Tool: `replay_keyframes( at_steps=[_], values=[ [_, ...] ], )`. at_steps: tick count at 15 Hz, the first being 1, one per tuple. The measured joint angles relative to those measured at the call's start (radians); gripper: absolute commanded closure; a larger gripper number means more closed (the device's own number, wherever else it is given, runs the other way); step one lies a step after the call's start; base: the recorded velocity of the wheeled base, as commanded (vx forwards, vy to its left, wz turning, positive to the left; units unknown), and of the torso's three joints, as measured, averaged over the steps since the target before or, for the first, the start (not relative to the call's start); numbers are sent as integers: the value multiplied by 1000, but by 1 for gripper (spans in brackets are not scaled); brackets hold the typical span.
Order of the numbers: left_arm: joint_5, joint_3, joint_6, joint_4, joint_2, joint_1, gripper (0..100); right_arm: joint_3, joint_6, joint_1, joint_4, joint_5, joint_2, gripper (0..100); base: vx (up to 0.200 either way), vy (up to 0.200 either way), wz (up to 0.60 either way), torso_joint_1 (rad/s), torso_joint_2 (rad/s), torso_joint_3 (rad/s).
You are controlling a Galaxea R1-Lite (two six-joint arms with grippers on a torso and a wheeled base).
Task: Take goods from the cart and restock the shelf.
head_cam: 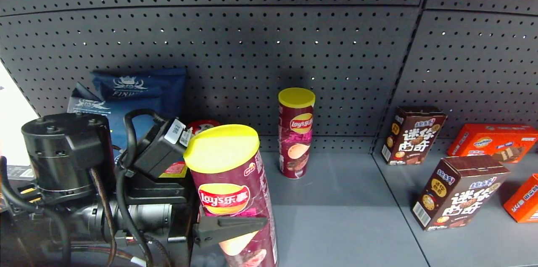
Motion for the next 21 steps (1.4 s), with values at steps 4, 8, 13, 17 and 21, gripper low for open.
replay_keyframes(
  at_steps=[4,8,13,17,21],
  values=[
    [-1,3,0,2,-2,-11,100,-234,-16,180,19,134,281,0,0,0,0,0,0,0],
    [-1,-4,0,0,2,-30,100,-369,-41,376,-48,144,555,0,0,0,0,0,0,0],
    [1,3,1,2,2,-26,100,-442,-90,483,-295,140,905,0,0,0,0,0,0,0],
    [7,6,2,3,-1,-23,100,-554,-147,505,-333,145,1095,0,0,0,0,0,0,0],
    [6,7,1,3,-1,-23,100,-611,-164,512,-413,252,1192,0,0,0,0,0,0,0]
  ],
)
